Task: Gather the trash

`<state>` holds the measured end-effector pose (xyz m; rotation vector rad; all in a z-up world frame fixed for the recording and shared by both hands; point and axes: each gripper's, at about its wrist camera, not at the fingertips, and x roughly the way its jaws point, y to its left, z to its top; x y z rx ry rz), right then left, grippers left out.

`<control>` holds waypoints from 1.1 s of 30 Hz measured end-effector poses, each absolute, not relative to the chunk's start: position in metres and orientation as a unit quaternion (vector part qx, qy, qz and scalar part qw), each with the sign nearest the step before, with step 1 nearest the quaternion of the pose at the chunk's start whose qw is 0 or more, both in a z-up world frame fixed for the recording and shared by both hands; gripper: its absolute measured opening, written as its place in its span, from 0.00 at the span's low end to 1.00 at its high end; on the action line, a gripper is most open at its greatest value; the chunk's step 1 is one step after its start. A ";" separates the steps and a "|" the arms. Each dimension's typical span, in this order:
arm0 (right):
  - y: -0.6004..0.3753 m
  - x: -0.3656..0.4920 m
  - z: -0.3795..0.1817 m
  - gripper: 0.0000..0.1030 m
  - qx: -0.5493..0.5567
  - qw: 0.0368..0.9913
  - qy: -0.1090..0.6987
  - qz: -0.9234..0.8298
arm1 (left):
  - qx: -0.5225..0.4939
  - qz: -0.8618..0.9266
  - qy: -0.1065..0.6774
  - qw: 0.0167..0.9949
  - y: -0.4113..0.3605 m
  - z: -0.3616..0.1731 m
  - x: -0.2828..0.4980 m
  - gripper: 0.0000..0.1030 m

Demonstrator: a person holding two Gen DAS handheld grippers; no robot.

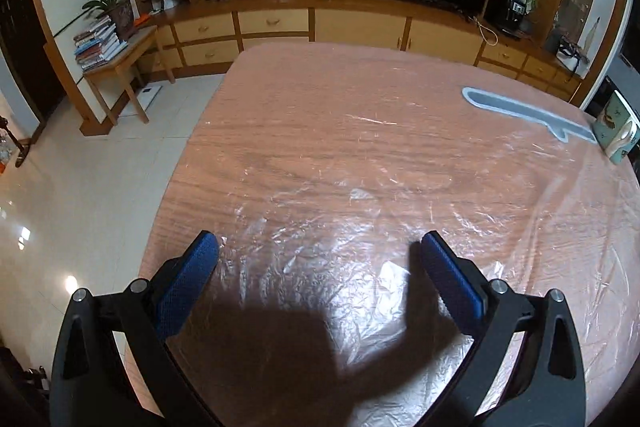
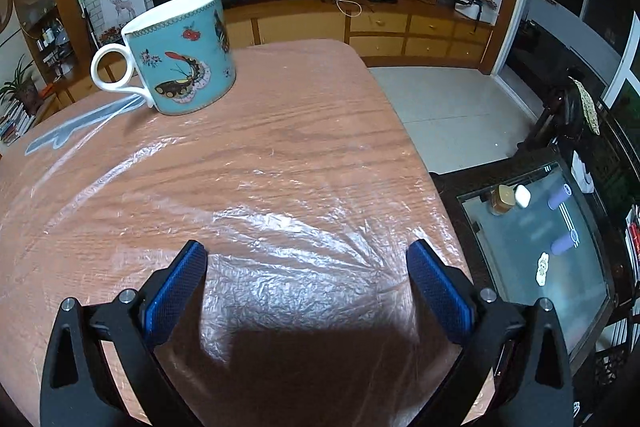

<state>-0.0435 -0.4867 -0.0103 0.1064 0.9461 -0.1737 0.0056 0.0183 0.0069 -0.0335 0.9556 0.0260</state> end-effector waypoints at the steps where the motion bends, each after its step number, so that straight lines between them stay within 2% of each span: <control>1: -0.485 -0.043 -0.011 0.96 0.048 0.884 0.456 -0.086 | -0.014 0.013 0.461 0.887 0.017 0.006 0.005 0.98; 33: -0.485 -0.043 -0.010 0.97 0.047 0.884 0.457 -0.087 | -0.012 0.012 0.463 0.886 0.020 0.005 0.011 0.99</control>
